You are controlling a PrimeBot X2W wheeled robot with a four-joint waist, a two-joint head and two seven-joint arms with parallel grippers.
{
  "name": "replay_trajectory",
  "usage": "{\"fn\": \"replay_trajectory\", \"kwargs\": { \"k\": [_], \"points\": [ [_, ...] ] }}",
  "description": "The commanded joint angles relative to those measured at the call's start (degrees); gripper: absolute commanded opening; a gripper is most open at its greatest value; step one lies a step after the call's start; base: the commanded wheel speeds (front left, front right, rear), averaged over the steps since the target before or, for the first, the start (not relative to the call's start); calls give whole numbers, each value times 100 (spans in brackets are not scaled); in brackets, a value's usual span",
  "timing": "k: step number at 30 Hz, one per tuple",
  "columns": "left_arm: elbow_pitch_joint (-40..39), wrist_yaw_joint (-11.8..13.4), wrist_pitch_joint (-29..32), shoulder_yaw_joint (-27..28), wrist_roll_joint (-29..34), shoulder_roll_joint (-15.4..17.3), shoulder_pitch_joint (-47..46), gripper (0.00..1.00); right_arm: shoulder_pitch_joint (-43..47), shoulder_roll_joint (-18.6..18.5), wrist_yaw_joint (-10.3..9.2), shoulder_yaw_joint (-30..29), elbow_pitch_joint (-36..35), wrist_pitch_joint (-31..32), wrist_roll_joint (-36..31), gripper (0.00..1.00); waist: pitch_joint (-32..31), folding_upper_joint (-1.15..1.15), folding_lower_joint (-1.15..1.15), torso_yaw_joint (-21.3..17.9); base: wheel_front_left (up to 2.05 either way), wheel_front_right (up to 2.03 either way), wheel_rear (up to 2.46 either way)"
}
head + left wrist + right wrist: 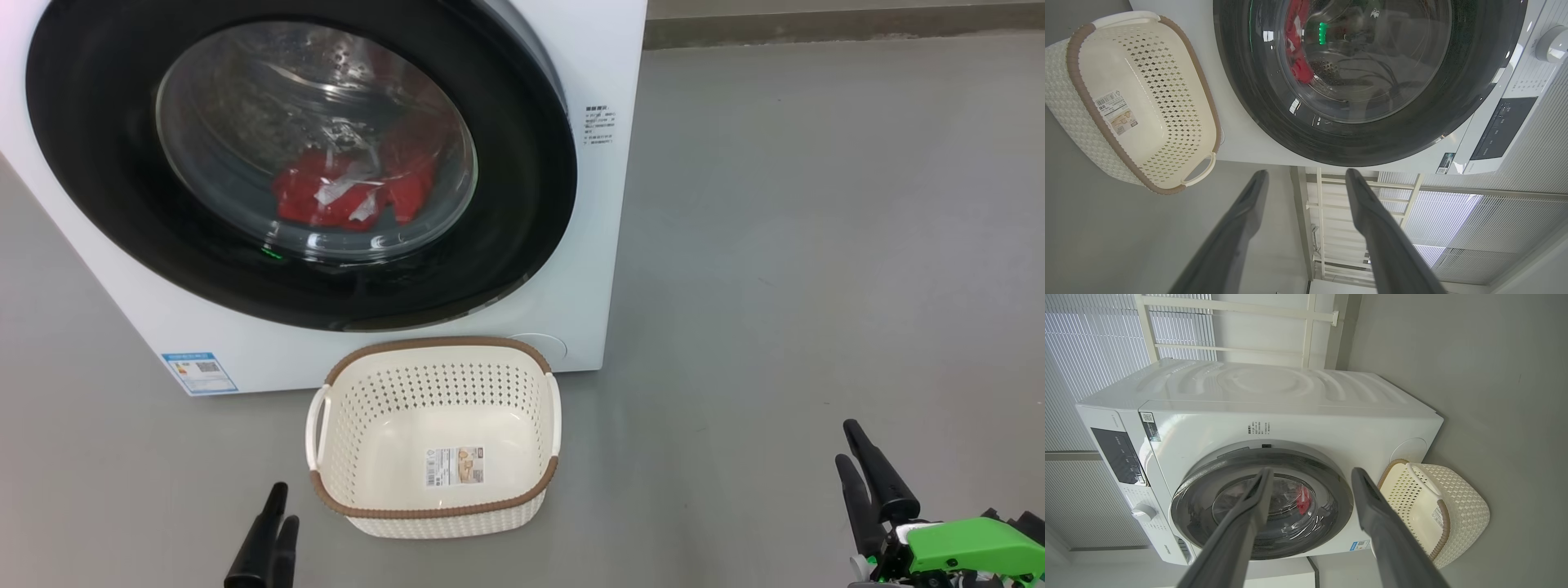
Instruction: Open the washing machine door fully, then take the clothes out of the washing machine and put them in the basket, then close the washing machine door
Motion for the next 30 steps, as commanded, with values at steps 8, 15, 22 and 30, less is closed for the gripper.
{"fn": "replay_trajectory", "kwargs": {
  "k": [8,15,22,30],
  "points": [
    [-122,-5,-132,-70,65,71,-259,100,-261,-72,2,147,-175,-104,-74,100,-5,0,2,-10,0,0,0],
    [-133,-7,-274,-190,279,129,-351,100,-356,-131,2,316,-176,-242,-221,100,5,0,0,-13,0,0,0],
    [-129,-10,-416,-246,750,155,-463,100,-503,-208,1,541,-111,-410,-530,100,4,0,0,-23,0,0,0],
    [-137,3,-552,-237,1421,135,-552,100,-627,-222,1,631,-22,-546,-1070,100,6,0,0,-33,0,0,0]
  ]
}}
